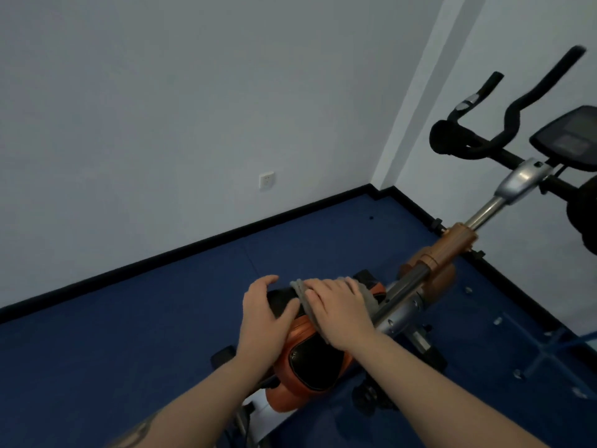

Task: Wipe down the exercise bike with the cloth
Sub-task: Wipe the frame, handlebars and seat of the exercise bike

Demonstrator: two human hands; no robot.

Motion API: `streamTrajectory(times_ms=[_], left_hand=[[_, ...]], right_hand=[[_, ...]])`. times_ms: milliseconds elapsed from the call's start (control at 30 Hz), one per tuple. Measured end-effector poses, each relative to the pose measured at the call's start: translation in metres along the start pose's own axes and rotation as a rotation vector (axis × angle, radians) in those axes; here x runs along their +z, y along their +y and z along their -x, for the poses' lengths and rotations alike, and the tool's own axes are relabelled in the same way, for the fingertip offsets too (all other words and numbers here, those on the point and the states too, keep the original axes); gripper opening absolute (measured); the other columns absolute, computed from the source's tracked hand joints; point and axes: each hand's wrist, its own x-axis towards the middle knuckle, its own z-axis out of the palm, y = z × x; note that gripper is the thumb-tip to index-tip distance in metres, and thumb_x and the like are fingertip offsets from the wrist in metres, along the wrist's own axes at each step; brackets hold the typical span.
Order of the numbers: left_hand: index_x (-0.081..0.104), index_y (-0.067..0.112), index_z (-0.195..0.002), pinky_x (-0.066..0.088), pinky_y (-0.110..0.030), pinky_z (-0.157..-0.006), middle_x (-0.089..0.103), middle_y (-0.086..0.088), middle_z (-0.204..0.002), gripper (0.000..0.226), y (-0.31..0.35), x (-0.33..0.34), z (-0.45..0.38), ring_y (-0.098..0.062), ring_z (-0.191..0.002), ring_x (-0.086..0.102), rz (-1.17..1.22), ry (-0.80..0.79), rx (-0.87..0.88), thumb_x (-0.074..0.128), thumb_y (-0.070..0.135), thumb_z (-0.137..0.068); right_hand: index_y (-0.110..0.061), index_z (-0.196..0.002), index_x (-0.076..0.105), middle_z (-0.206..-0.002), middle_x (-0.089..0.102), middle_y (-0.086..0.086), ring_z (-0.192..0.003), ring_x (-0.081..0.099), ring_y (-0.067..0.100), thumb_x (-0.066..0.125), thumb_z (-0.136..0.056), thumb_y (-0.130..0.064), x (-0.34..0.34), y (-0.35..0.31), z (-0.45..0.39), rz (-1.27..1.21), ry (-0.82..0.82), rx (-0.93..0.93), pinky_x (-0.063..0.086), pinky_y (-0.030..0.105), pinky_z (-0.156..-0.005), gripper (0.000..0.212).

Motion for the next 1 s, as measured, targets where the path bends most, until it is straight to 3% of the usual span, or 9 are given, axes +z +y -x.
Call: streamTrajectory(times_ms=[100,200,333,433,533,600,700,833,1000], left_hand=[[0.035,0.026,-0.142,0.036,-0.038,-0.11,0.041,0.006,-0.137,0.098,-0.014,-0.002,0.023,-0.013,-0.128,0.04,0.179,-0.092,-0.186,0.084,0.057,-0.063],[0.035,0.023,-0.142,0.044,-0.047,-0.106,0.051,-0.004,-0.139,0.115,-0.019,0.003,0.035,-0.02,-0.123,0.055,0.478,-0.14,-0.336,0.089,0.059,-0.047],[0.02,0.033,-0.135,0.047,-0.043,-0.104,0.052,0.005,-0.131,0.131,-0.024,0.008,0.044,-0.015,-0.119,0.056,0.375,-0.328,-0.393,0.095,0.058,-0.032],[0.033,0.027,-0.143,0.046,-0.044,-0.104,0.06,-0.001,-0.133,0.112,-0.026,0.011,0.045,-0.02,-0.122,0.058,0.455,-0.387,-0.262,0.097,0.04,-0.052],[0.058,0.024,-0.128,0.05,-0.045,-0.1,0.071,0.001,-0.118,0.074,-0.025,0.008,0.048,-0.017,-0.112,0.066,0.451,-0.418,-0.24,0.091,0.033,-0.062],[0.063,0.03,-0.119,0.058,-0.03,-0.08,0.074,0.007,-0.106,0.064,-0.022,0.006,0.049,-0.011,-0.1,0.069,0.408,-0.44,-0.29,0.089,0.041,-0.061],[0.065,0.038,-0.108,0.046,-0.009,-0.052,0.074,0.017,-0.093,0.049,-0.018,0.005,0.049,-0.001,-0.086,0.069,0.344,-0.448,-0.307,0.086,0.043,-0.063],[0.065,0.036,-0.114,0.057,-0.024,-0.072,0.074,0.01,-0.102,0.057,-0.015,0.004,0.048,-0.008,-0.096,0.07,0.372,-0.48,-0.359,0.087,0.042,-0.062],[0.062,0.045,-0.108,0.052,-0.014,-0.062,0.072,0.02,-0.097,0.051,-0.016,-0.001,0.049,0.001,-0.091,0.067,0.305,-0.495,-0.305,0.085,0.046,-0.063]], right_hand=[[-0.035,-0.123,0.052,-0.121,0.061,-0.012,-0.119,0.051,0.014,0.021,-0.104,-0.042,-0.013,0.011,-0.008,-0.037,-0.081,0.035,0.02,0.037,-0.112,0.037],[-0.032,-0.115,0.054,-0.117,0.063,-0.004,-0.115,0.053,0.023,0.017,-0.102,-0.04,-0.009,-0.014,-0.021,0.091,-0.104,0.14,0.025,0.041,-0.107,0.04],[-0.046,-0.136,0.042,-0.135,0.05,-0.01,-0.123,0.043,0.017,0.019,-0.1,-0.051,-0.002,-0.037,-0.017,-0.095,-0.139,-0.104,0.027,0.04,-0.105,0.043],[-0.042,-0.137,0.044,-0.139,0.05,-0.009,-0.127,0.047,0.017,0.023,-0.102,-0.053,-0.02,-0.022,-0.038,-0.193,-0.323,-0.123,0.037,0.044,-0.105,0.042],[-0.04,-0.133,0.047,-0.137,0.051,-0.005,-0.126,0.048,0.021,0.019,-0.103,-0.051,-0.017,-0.033,-0.044,-0.122,-0.392,-0.094,0.038,0.047,-0.102,0.043],[-0.041,-0.129,0.052,-0.138,0.047,-0.008,-0.128,0.042,0.018,0.023,-0.101,-0.051,-0.008,-0.049,-0.036,-0.069,-0.35,-0.27,0.033,0.045,-0.102,0.041],[-0.041,-0.12,0.06,-0.135,0.049,-0.014,-0.128,0.04,0.013,0.032,-0.1,-0.052,-0.011,-0.049,-0.038,-0.096,-0.356,-0.465,0.031,0.04,-0.102,0.037],[-0.043,-0.122,0.059,-0.135,0.055,-0.009,-0.127,0.049,0.02,0.024,-0.101,-0.051,-0.018,-0.044,-0.059,-0.175,-0.453,-0.122,0.039,0.044,-0.102,0.041],[-0.044,-0.109,0.064,-0.125,0.052,-0.015,-0.117,0.045,0.012,0.033,-0.099,-0.053,-0.007,-0.055,-0.037,-0.029,-0.311,-0.516,0.036,0.041,-0.096,0.034]])
